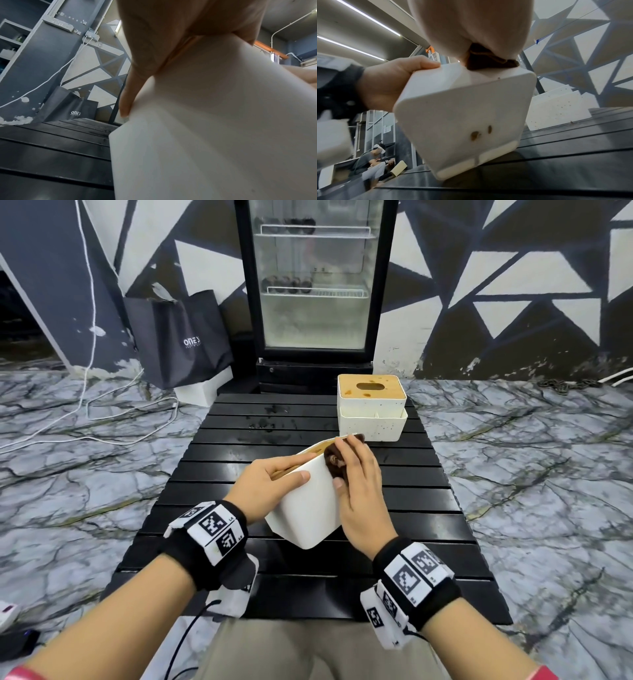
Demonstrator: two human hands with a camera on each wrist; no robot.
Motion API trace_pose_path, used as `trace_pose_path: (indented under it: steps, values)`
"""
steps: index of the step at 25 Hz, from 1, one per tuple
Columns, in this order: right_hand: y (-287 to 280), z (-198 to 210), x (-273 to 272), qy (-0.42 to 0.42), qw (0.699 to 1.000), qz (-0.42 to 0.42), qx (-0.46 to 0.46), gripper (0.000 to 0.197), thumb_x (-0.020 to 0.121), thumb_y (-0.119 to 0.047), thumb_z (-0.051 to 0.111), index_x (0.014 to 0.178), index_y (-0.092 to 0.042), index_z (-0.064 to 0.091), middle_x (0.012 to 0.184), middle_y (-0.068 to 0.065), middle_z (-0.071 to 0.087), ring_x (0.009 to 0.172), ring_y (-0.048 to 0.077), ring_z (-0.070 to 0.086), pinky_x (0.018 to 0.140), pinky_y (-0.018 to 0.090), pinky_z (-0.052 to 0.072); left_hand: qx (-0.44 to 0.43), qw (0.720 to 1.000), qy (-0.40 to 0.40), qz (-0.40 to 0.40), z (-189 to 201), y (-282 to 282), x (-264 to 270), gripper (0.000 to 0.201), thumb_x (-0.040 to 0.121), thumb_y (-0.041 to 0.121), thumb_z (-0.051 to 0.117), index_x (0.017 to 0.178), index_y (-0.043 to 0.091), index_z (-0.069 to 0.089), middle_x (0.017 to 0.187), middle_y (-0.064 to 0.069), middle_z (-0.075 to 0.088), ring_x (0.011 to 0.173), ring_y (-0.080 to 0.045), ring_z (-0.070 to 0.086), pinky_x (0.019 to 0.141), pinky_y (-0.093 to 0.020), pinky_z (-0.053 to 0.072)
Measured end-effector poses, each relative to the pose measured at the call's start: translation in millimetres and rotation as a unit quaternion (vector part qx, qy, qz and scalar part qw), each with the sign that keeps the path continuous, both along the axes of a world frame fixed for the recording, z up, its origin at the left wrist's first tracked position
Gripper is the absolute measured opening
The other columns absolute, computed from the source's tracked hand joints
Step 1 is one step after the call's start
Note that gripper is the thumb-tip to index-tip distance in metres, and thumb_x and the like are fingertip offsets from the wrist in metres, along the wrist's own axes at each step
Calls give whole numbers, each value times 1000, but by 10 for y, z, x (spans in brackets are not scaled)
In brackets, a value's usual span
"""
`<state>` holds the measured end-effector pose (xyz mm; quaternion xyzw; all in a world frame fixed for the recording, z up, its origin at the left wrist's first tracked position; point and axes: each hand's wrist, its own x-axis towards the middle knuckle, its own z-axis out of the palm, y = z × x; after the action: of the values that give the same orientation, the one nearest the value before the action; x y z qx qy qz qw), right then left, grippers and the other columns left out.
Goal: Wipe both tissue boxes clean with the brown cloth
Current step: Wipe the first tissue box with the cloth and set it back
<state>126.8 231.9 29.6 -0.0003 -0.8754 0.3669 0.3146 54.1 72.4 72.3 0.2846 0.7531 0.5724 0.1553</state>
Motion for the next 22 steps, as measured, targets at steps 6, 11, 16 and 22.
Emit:
trace_pose_path:
  steps: [6,11,16,22]
  values:
    - [218,134,114,-19,994,2,-106,55,86,-4,50,133,-29,38,133,-13,31,125,5,29,105,9,16,-19,997,70,19,-79,50,113,31,69,42,63,99,53,65,106,21,67,100,5,59,91,-18,44]
    - [586,3,422,-79,995,-7,-53,55,78,1,60,125,-26,51,125,-8,50,117,15,45,104,28,33,-146,960,236,27,-424,115,209,49,68,66,42,114,54,53,117,21,60,132,-10,33,110,-39,20]
    - [898,-368,654,-253,966,-2,49,51,75,-3,63,122,-23,55,120,1,55,113,26,50,103,32,34,-164,931,326,29,-633,145,304,45,74,62,45,118,54,50,114,17,63,134,-22,35,100,-49,18]
    - [945,-625,723,-353,925,18,137,51,78,-9,58,126,-26,50,127,-2,50,117,26,45,103,26,27,-165,916,365,18,-722,160,315,45,76,59,47,120,49,48,114,18,62,133,-26,37,97,-57,25]
